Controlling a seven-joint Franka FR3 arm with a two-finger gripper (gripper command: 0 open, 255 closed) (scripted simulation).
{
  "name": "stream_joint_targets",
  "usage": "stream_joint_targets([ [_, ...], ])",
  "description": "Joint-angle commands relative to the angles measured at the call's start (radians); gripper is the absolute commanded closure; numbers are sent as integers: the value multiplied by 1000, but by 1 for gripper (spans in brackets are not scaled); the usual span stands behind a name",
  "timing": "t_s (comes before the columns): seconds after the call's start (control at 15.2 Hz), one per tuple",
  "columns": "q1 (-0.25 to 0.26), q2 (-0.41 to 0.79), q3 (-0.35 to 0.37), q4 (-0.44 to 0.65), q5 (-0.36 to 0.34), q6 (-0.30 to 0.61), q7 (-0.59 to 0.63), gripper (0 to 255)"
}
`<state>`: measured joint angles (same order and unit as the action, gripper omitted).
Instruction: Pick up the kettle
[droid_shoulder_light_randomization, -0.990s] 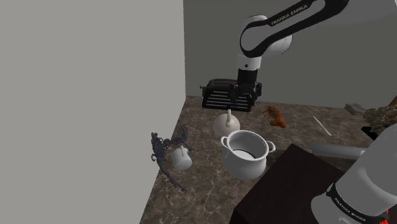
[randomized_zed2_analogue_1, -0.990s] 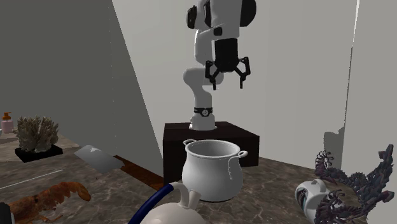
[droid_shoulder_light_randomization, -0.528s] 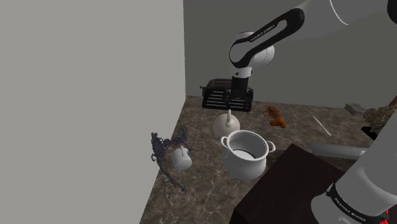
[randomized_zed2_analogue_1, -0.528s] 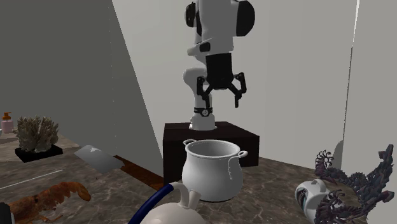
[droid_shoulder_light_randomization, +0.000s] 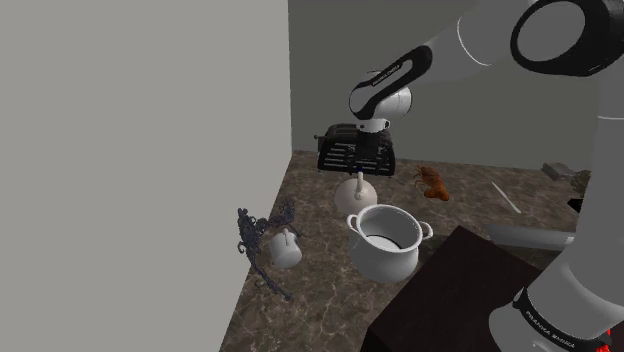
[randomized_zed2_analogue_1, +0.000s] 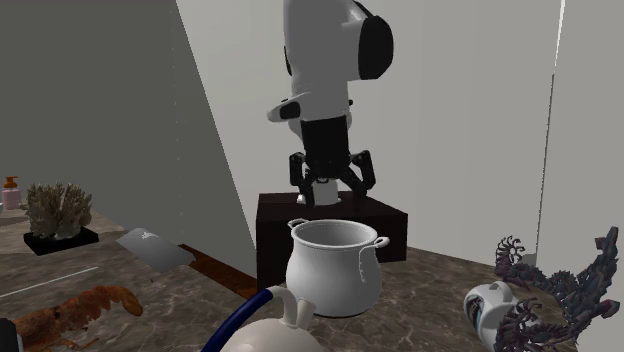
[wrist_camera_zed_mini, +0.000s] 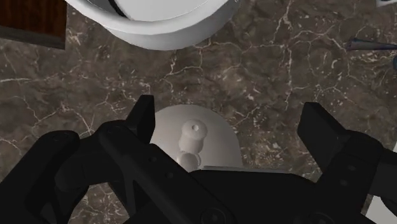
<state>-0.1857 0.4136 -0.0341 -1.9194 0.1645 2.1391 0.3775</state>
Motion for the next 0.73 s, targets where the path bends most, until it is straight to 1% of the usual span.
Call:
stream_joint_targets([
  [0.0, -14, 77, -9, 66, 10, 8, 10, 0],
  [0.53, -73, 370, -38, 368, 50, -10, 66, 0],
  [0.66, -74, 381, -37, 371, 51, -3, 65, 0],
])
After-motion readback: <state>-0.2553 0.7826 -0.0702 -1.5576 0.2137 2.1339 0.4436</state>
